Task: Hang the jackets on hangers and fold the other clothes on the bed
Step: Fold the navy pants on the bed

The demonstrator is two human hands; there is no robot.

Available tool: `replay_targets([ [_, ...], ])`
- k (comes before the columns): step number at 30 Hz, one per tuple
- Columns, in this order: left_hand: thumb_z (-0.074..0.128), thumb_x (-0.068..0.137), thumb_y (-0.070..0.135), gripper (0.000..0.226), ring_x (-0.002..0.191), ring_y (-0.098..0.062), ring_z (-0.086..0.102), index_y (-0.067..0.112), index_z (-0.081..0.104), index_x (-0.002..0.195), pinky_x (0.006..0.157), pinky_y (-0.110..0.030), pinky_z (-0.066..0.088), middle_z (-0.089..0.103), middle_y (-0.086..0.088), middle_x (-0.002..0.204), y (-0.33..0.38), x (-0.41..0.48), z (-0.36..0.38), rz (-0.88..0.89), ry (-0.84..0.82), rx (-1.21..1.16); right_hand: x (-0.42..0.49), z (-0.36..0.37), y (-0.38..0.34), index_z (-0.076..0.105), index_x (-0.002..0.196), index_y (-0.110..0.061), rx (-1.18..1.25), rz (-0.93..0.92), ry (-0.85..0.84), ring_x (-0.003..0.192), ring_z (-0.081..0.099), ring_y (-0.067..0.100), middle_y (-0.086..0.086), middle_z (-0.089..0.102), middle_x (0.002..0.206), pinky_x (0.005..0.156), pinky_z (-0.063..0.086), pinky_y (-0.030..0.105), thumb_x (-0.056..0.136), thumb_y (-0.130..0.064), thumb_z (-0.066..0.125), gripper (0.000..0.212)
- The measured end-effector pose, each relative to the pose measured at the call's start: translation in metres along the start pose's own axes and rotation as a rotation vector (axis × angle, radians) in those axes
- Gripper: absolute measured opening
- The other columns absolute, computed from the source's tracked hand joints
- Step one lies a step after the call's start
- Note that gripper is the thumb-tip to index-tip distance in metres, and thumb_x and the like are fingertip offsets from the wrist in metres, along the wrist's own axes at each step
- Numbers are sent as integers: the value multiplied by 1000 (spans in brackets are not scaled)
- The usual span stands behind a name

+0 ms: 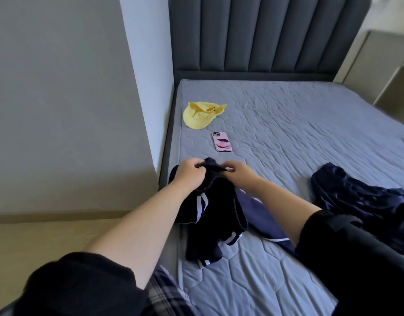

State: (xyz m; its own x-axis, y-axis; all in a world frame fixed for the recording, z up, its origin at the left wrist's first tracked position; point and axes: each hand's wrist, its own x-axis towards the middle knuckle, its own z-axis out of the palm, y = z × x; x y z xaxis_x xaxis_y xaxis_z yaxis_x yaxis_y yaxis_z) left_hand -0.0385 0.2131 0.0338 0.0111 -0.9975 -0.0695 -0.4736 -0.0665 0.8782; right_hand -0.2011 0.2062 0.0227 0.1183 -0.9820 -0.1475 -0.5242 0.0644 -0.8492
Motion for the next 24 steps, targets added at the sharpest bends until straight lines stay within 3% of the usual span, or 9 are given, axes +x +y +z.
replay_targets([
  [3,51,85,7,24,92,-17,60,25,67,87,84,-27,49,67,3,92,38,7,-17,24,21,-120,-5,-4,-24,67,106,-15,54,9,-26,80,61,14,5,67,95,79,53,31,93,-12,53,19],
  [5,54,85,8,20,83,-15,59,23,67,83,75,-25,48,65,4,82,66,7,-29,78,10,-130,-11,-12,-48,68,101,-15,177,-8,29,80,61,18,10,68,91,74,52,35,94,-12,50,19],
  [8,58,84,10,15,86,-22,62,18,70,88,81,-32,52,68,-6,91,107,7,-57,99,13,-238,-15,-34,-92,68,107,-16,339,-41,89,77,66,16,6,72,91,71,55,31,95,-14,52,21],
  [10,60,85,10,14,88,-23,65,19,70,89,80,-33,54,70,-8,93,131,7,-83,107,-5,-308,-19,-50,-126,69,97,-18,411,-104,92,68,67,11,-1,71,80,62,56,24,95,-11,52,19],
  [12,60,86,12,11,78,-21,63,18,69,83,68,-25,49,67,-5,83,154,6,-113,111,-2,-350,-18,-60,-164,68,86,-17,458,-154,95,66,65,13,1,69,77,66,55,26,96,-12,53,19],
  [14,60,85,13,12,73,-22,58,15,64,74,68,-27,44,62,-5,76,170,4,-139,110,42,-406,-20,-65,-203,67,82,-14,438,-186,88,68,62,16,5,66,78,68,53,29,96,-16,55,18],
  [17,61,83,12,12,74,-23,57,12,62,70,71,-32,43,60,-7,73,190,-2,-186,102,175,-502,-17,-56,-265,65,78,-7,406,-265,60,60,56,13,4,61,69,55,47,24,95,-15,56,20],
  [22,60,83,12,9,69,-24,59,9,63,74,66,-29,45,62,-7,73,198,-33,-306,127,434,-640,-10,1,-387,63,88,0,482,-375,-161,72,54,25,14,57,79,68,45,34,88,6,40,23],
  [24,57,85,13,10,74,-25,59,10,63,78,71,-32,45,62,-8,77,198,-52,-358,170,494,-711,-15,30,-441,61,89,-3,540,-416,-293,68,56,23,13,57,77,62,49,28,88,7,34,28],
])
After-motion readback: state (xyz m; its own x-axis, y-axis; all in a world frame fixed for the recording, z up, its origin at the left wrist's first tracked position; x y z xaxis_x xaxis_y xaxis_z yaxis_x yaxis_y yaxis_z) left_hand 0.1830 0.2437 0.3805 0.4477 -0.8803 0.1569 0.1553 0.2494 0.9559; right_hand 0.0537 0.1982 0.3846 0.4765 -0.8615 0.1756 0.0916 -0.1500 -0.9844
